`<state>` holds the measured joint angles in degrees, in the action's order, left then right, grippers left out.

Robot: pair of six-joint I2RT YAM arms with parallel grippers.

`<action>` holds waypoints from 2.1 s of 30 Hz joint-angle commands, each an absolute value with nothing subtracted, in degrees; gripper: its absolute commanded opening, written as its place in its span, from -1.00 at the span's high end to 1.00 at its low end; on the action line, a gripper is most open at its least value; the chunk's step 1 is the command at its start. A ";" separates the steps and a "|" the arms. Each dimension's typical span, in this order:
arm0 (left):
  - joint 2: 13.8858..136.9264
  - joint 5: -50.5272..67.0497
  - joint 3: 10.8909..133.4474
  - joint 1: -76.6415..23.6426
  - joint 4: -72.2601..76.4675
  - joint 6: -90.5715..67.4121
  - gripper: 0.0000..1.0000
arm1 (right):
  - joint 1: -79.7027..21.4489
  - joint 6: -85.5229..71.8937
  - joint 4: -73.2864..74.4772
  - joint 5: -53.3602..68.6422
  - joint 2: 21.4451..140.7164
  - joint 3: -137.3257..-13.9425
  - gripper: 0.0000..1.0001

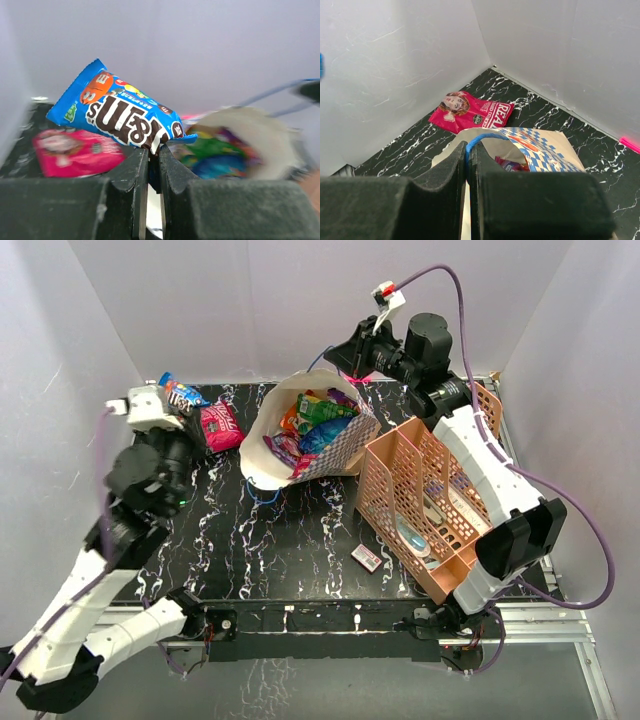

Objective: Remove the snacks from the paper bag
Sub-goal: Take out the snack from the paper bag, then place the snack at the center of the board.

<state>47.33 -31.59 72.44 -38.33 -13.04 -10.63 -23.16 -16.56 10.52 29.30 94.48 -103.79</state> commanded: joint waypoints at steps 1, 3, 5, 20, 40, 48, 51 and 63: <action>52.19 -58.36 60.04 -38.04 6.92 8.72 1.00 | -23.47 -16.70 5.06 29.41 89.67 -103.73 0.85; 53.96 -59.88 57.76 -37.55 10.70 11.44 1.00 | -23.47 -16.49 5.46 29.38 89.44 -103.54 0.85; 53.97 -58.40 53.82 -34.41 13.54 7.83 1.00 | -23.47 -16.43 5.39 29.07 88.95 -103.01 0.85; 70.10 -32.86 37.05 -13.23 13.62 -16.96 1.00 | -23.46 -16.00 4.58 30.15 88.25 -101.86 0.85; 86.25 -22.65 39.90 0.78 15.58 -28.39 0.02 | -23.47 -14.76 4.39 31.03 87.76 -101.11 0.85; 70.68 -12.17 39.28 0.67 1.60 -36.65 -0.83 | -23.42 -15.37 4.11 31.85 88.39 -100.00 0.85; 69.84 -5.31 46.90 0.73 -6.97 -33.10 -0.70 | -23.47 -15.45 4.36 32.05 88.81 -100.55 0.85; 71.87 41.06 75.58 -2.72 -7.15 -28.69 -0.72 | -23.45 -16.66 -0.33 41.56 86.26 -94.72 0.85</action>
